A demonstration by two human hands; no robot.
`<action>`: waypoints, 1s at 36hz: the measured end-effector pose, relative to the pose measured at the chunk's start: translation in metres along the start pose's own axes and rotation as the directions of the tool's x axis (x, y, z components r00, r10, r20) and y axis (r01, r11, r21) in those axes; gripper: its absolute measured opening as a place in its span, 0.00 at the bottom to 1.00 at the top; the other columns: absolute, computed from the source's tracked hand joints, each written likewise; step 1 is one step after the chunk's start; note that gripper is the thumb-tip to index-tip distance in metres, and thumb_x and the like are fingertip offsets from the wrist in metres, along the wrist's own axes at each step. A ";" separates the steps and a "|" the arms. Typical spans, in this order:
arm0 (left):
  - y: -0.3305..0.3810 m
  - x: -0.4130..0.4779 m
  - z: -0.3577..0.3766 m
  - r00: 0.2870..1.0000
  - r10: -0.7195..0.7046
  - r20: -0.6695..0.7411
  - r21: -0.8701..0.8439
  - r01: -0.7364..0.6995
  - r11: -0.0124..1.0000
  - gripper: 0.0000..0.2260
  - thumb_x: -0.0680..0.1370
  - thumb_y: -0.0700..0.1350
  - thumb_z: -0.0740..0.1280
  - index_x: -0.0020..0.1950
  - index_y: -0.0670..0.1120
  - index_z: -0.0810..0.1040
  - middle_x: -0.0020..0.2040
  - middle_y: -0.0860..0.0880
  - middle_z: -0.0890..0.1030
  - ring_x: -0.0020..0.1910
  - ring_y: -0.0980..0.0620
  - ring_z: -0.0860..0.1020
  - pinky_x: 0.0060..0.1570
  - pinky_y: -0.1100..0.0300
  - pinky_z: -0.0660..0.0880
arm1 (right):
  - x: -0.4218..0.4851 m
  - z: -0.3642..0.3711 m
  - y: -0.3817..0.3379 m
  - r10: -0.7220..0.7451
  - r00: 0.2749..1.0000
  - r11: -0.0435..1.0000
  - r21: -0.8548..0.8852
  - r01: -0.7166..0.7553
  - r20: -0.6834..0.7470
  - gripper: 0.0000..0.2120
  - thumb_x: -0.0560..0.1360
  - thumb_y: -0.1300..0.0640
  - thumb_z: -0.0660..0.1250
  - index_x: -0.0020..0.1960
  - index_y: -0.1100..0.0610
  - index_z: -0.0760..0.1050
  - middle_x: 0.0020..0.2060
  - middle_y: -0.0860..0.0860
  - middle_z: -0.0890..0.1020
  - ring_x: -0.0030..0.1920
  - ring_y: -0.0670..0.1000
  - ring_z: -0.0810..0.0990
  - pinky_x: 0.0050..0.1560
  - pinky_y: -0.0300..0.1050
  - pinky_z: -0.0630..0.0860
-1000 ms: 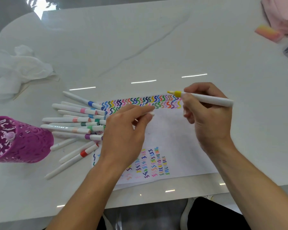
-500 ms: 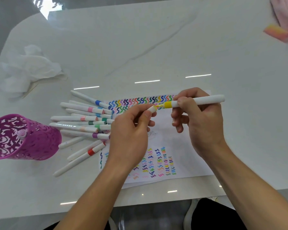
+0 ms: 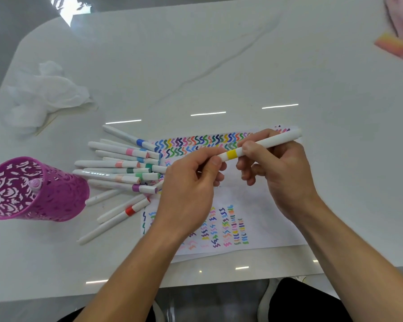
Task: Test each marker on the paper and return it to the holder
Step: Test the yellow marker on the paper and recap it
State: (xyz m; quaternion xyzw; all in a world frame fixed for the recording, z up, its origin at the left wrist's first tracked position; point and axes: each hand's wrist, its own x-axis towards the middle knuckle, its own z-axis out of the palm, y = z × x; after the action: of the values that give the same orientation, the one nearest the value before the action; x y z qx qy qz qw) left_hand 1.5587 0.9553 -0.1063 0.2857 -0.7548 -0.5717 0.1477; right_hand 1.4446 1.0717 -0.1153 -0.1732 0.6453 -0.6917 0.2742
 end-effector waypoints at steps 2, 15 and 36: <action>0.000 0.000 -0.001 1.000 0.004 0.000 -0.003 -0.004 1.000 0.10 0.83 0.41 0.64 0.54 0.54 0.83 0.41 0.55 0.83 0.38 0.56 0.81 0.43 0.61 0.80 | 0.000 0.000 0.000 0.012 1.000 1.000 0.019 -0.013 0.017 0.06 0.77 0.57 0.69 0.45 0.59 0.81 0.31 0.54 0.83 0.29 0.53 0.80 0.31 0.43 0.76; -0.005 -0.006 -0.001 0.984 0.098 -0.148 0.094 -0.085 0.992 0.15 0.82 0.42 0.66 0.49 0.65 0.79 0.39 0.57 0.82 0.35 0.57 0.79 0.39 0.56 0.78 | -0.002 0.007 0.008 0.078 0.987 0.979 0.175 -0.103 0.142 0.07 0.79 0.57 0.69 0.49 0.60 0.82 0.35 0.57 0.84 0.34 0.56 0.83 0.35 0.45 0.80; 0.003 -0.006 -0.024 0.971 0.170 -0.169 0.115 -0.152 0.982 0.04 0.79 0.46 0.70 0.51 0.53 0.84 0.36 0.57 0.81 0.36 0.56 0.77 0.36 0.66 0.71 | 0.000 0.014 0.007 0.099 0.975 0.974 0.181 -0.135 0.199 0.10 0.76 0.52 0.74 0.52 0.57 0.84 0.36 0.57 0.83 0.35 0.56 0.82 0.37 0.44 0.80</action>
State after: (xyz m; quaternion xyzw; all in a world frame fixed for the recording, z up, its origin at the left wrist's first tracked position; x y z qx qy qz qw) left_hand 1.5762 0.9403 -0.0959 0.2804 -0.7875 -0.4908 0.2456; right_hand 1.4541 1.0609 -0.1203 -0.1719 0.5554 -0.7141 0.3900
